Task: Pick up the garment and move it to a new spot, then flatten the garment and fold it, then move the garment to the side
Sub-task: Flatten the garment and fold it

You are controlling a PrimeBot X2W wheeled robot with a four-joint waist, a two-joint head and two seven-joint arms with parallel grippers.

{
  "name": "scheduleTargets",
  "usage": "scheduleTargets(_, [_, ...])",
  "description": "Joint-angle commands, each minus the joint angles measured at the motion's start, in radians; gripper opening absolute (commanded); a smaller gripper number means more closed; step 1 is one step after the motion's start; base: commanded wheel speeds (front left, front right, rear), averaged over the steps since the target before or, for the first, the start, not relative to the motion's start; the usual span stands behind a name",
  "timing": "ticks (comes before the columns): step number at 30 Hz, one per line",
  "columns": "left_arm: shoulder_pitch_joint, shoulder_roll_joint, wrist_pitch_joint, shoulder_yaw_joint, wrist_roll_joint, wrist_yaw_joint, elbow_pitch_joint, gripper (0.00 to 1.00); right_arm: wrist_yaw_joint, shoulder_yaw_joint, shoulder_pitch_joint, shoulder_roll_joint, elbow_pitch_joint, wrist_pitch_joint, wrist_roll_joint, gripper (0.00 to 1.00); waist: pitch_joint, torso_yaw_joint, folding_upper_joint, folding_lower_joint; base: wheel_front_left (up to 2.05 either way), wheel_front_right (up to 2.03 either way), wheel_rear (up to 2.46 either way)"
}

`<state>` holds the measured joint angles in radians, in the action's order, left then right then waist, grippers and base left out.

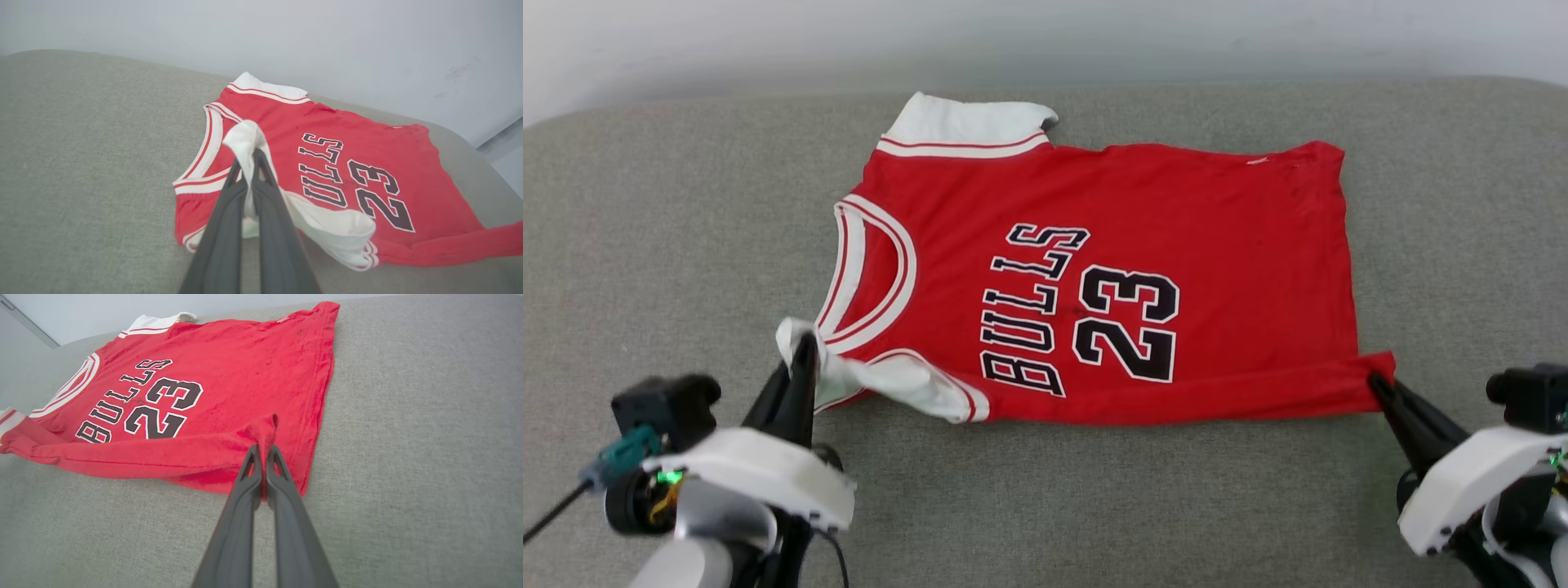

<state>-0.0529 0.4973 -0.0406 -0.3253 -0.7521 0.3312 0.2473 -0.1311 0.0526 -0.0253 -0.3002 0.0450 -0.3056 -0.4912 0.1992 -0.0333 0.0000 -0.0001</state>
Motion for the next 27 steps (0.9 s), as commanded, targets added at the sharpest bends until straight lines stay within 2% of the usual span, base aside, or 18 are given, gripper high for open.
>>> scheduleTargets(1, [-0.069, -0.014, 0.011, -0.004, 0.000, -0.025, -0.049, 0.00, 0.001, -0.003, -0.050, 0.002, -0.024, -0.011, 0.004, 0.00, 0.022, 0.005, 0.0000, 0.0001, 0.00, 0.00, 0.00])
scheduleTargets(11, [-0.312, -0.076, 0.040, -0.005, -0.039, -0.131, -0.315, 0.00, 0.001, 0.047, -0.267, -0.028, -0.200, -0.014, -0.026, 0.00, 0.113, 0.005, 0.0000, 0.0001, 0.00, 0.00, 0.00])
scheduleTargets(20, [-0.430, -0.114, 0.056, 0.002, -0.074, -0.196, -0.525, 0.00, 0.001, 0.134, -0.398, -0.035, -0.360, 0.056, -0.067, 0.00, 0.177, -0.006, 0.0000, 0.0001, 0.00, 0.00, 0.00])
scheduleTargets(21, [-0.440, -0.118, 0.046, -0.003, -0.080, -0.206, -0.554, 0.00, 0.001, 0.148, -0.407, -0.033, -0.380, 0.064, -0.072, 0.01, 0.181, -0.007, 0.0000, 0.0001, 0.00, 0.00, 0.00])
scheduleTargets(22, [-0.451, -0.121, 0.037, -0.010, -0.085, -0.217, -0.578, 0.00, 0.001, 0.160, -0.415, -0.037, -0.401, 0.072, -0.073, 0.15, 0.184, -0.008, 0.0000, 0.0001, 0.00, 0.00, 0.00])
scheduleTargets(23, [-0.461, -0.125, 0.024, -0.017, -0.090, -0.228, -0.602, 0.09, 0.001, 0.175, -0.420, -0.039, -0.420, 0.080, -0.078, 0.53, 0.186, -0.009, 0.0000, 0.0001, 0.00, 0.00, 0.00])
scheduleTargets(24, [-0.470, -0.127, 0.017, -0.021, -0.093, -0.234, -0.625, 0.40, 0.001, 0.188, -0.425, -0.039, -0.437, 0.089, -0.081, 1.00, 0.188, -0.010, 0.0000, 0.0001, 0.00, 0.00, 0.00])
scheduleTargets(25, [-0.478, -0.130, 0.011, -0.025, -0.097, -0.241, -0.643, 0.84, 0.001, 0.201, -0.426, -0.039, -0.452, 0.098, -0.085, 1.00, 0.189, -0.012, 0.0000, 0.0001, 0.00, 0.00, 0.00])
scheduleTargets(26, [-0.483, -0.135, 0.008, -0.027, -0.101, -0.246, -0.660, 1.00, 0.001, 0.212, -0.429, -0.040, -0.464, 0.109, -0.089, 1.00, 0.190, -0.013, 0.0000, 0.0001, 0.00, 0.00, 0.00])
scheduleTargets(27, [-0.489, -0.137, 0.009, -0.027, -0.103, -0.251, -0.676, 1.00, 0.001, 0.219, -0.434, -0.043, -0.474, 0.126, -0.089, 1.00, 0.189, -0.015, 0.0000, 0.0001, 0.00, 0.00, 0.00])
